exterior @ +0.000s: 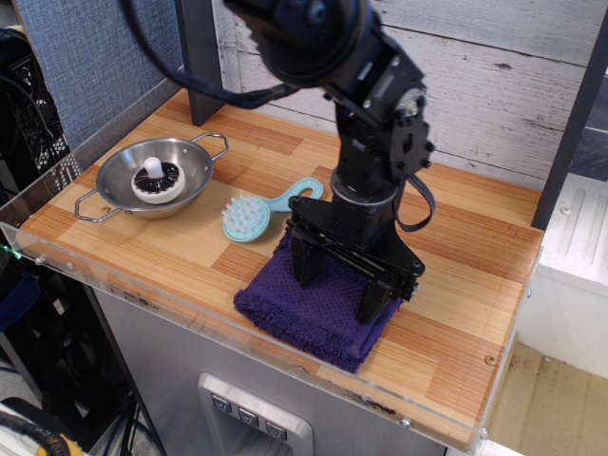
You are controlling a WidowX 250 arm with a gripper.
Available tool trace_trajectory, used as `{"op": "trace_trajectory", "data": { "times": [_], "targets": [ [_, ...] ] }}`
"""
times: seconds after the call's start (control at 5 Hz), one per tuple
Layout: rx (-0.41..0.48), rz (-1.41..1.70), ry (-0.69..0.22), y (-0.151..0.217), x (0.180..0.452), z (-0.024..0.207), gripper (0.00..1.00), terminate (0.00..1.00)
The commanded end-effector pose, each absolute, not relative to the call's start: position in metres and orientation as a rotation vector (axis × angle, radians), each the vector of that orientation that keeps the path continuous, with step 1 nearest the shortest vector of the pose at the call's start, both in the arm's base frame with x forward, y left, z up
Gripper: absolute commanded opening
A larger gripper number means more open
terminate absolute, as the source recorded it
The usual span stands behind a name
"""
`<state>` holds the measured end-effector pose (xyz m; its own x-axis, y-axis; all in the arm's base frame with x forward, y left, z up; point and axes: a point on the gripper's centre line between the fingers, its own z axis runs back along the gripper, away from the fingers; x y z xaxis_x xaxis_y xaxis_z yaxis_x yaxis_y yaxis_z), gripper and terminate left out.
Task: Move the purple cloth from center side to near back side
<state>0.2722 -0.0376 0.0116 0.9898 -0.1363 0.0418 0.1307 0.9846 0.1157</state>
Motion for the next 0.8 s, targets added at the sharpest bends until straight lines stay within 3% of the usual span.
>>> {"op": "trace_trajectory", "data": {
  "times": [0.0, 0.2, 0.4, 0.6],
  "targets": [
    [0.004, -0.197, 0.155, -0.021, 0.245, -0.056, 1.0, 0.0],
    [-0.022, -0.177, 0.207, -0.018, 0.237, -0.067, 1.0, 0.0],
    [-0.006, -0.184, 0.199, -0.021, 0.242, -0.062, 1.0, 0.0],
    [0.021, -0.21, 0.167, -0.033, 0.262, -0.055, 1.0, 0.0]
  ]
}}
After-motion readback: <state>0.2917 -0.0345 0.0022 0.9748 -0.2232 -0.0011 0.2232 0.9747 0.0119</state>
